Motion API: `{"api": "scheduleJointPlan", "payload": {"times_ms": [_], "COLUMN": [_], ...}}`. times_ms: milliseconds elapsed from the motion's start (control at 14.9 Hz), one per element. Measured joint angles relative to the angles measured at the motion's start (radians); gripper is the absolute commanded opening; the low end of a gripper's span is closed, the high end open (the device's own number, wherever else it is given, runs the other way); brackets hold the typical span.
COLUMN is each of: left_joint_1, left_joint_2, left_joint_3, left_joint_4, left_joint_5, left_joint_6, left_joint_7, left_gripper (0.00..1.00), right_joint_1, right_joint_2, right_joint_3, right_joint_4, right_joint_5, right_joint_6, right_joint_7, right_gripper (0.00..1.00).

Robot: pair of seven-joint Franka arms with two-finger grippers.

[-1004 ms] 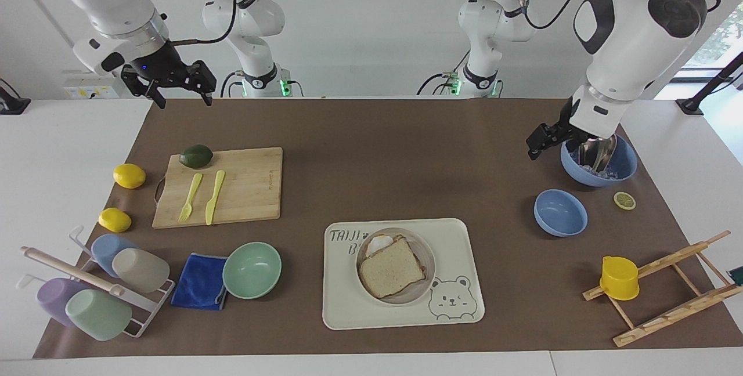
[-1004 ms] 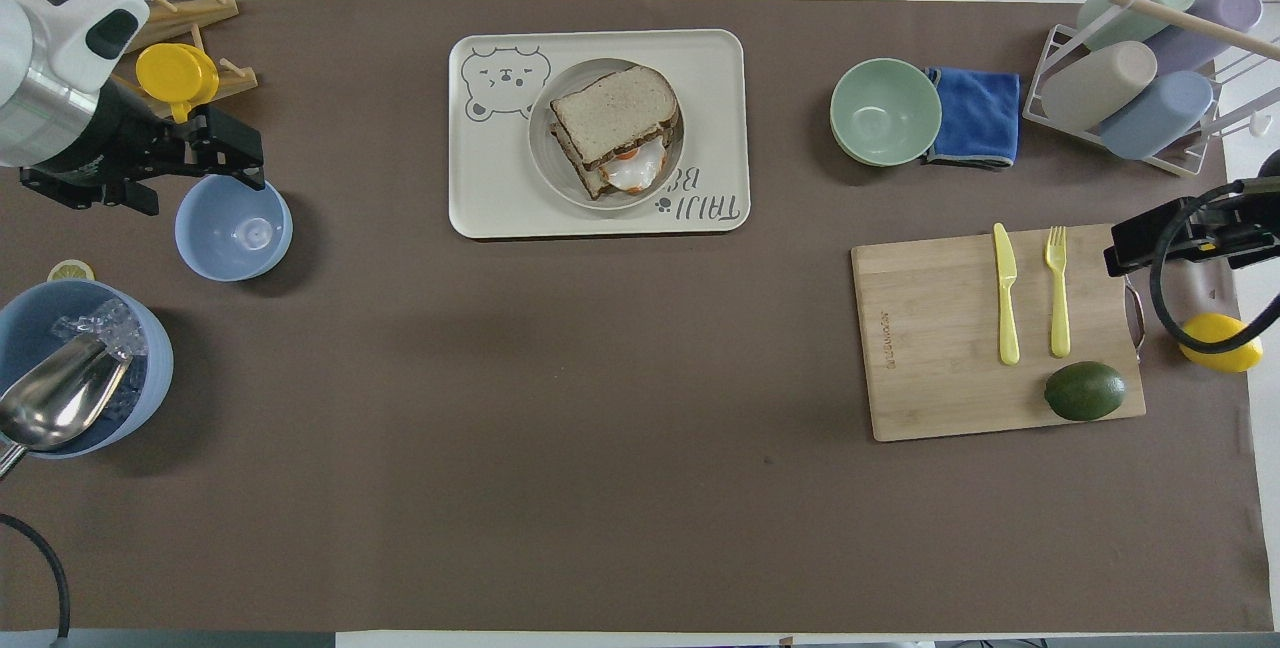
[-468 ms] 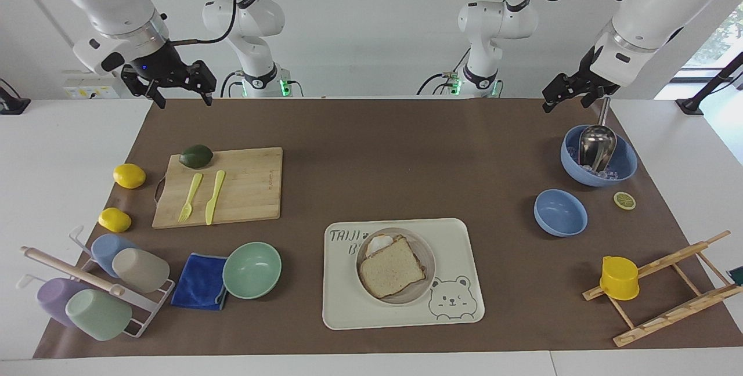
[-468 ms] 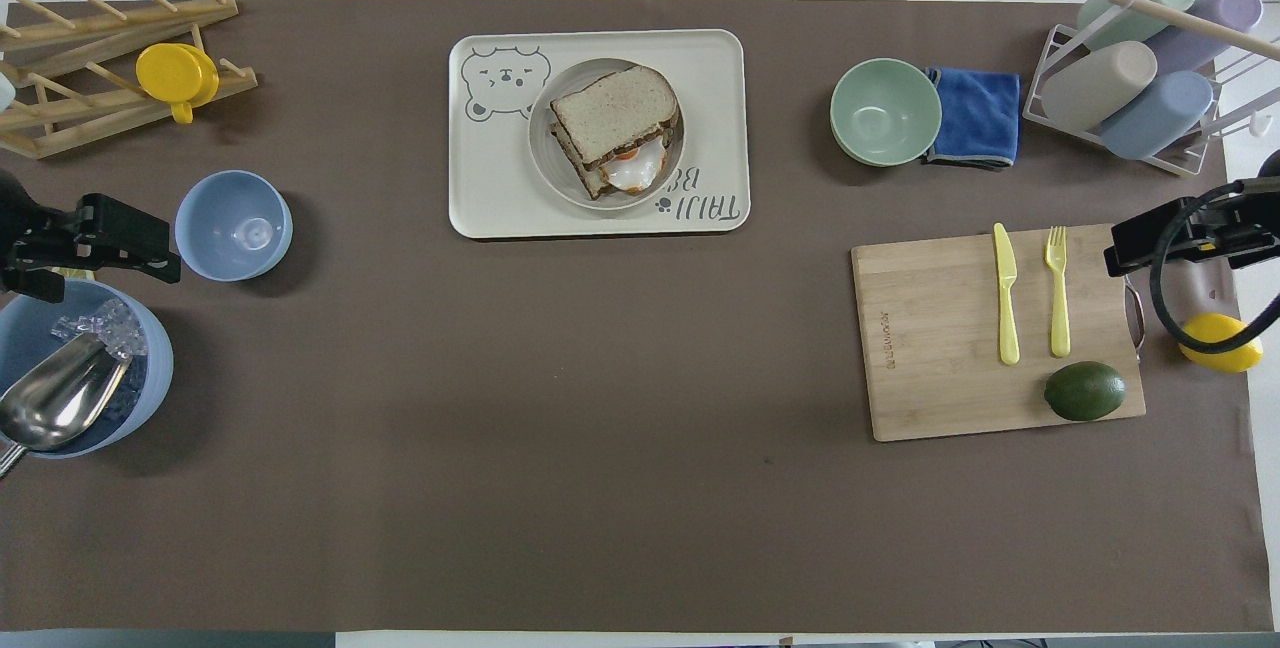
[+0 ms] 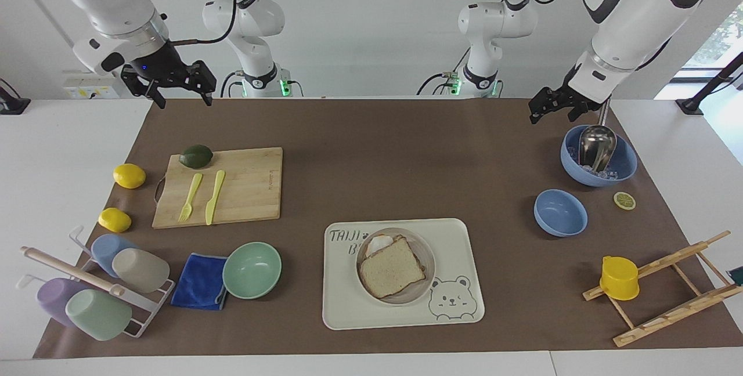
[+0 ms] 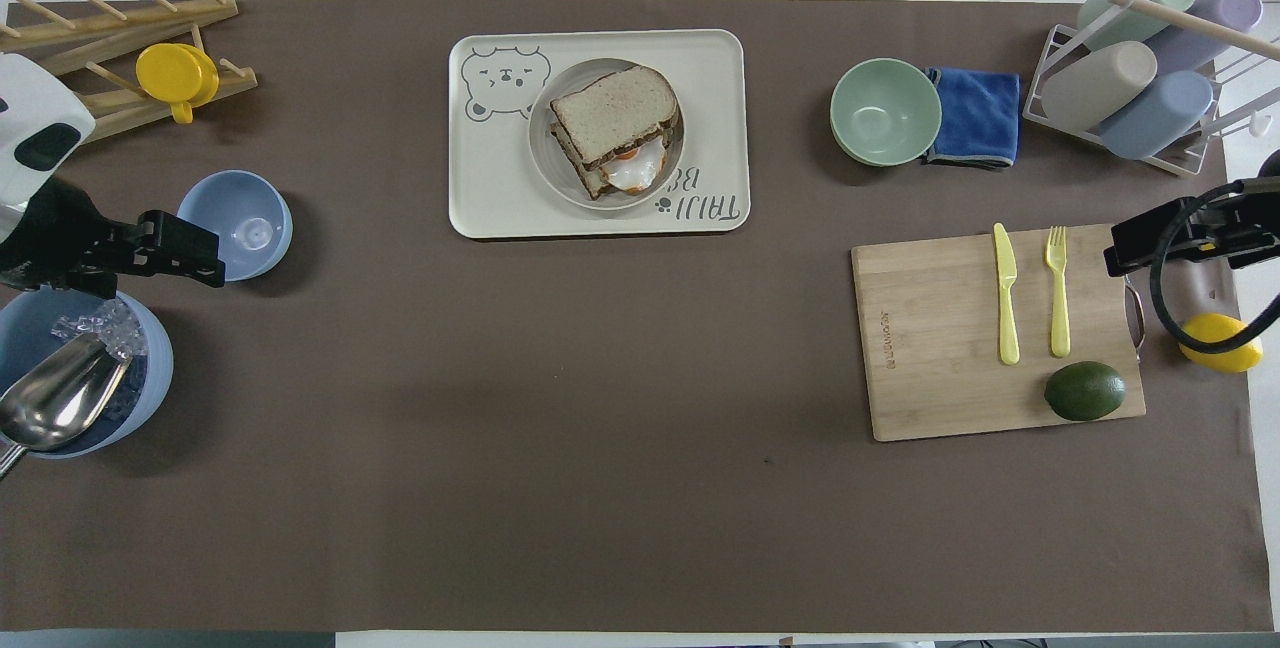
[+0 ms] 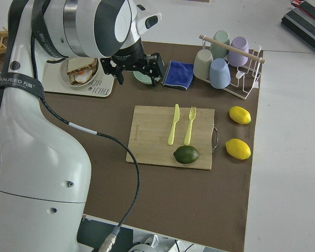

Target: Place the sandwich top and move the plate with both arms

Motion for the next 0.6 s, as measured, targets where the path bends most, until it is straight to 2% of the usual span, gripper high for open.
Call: {"api": "scheduleJointPlan", "payload": {"times_ms": [201,602], "left_joint_1": [0.000,0.000], "left_joint_2": [0.000,0.002], "left_joint_3": [-0.001,-0.004], "left_joint_4": [0.050,0.053], "left_joint_5": [0.001,0.014], "left_joint_6": [-0.035,-0.037], "left_joint_7": [0.001,0.005], "left_gripper": [1.00,1.00], "right_joint_1": [0.000,0.000], "right_joint_2": [0.000,0.000], "right_joint_3": [0.000,0.000], "right_joint_4": [0.000,0.000], "right_joint_5": [0.000,0.000], "right_joint_6": [0.000,0.000], "right_joint_7": [0.000,0.000], "right_gripper": [1.00,1.00]}}
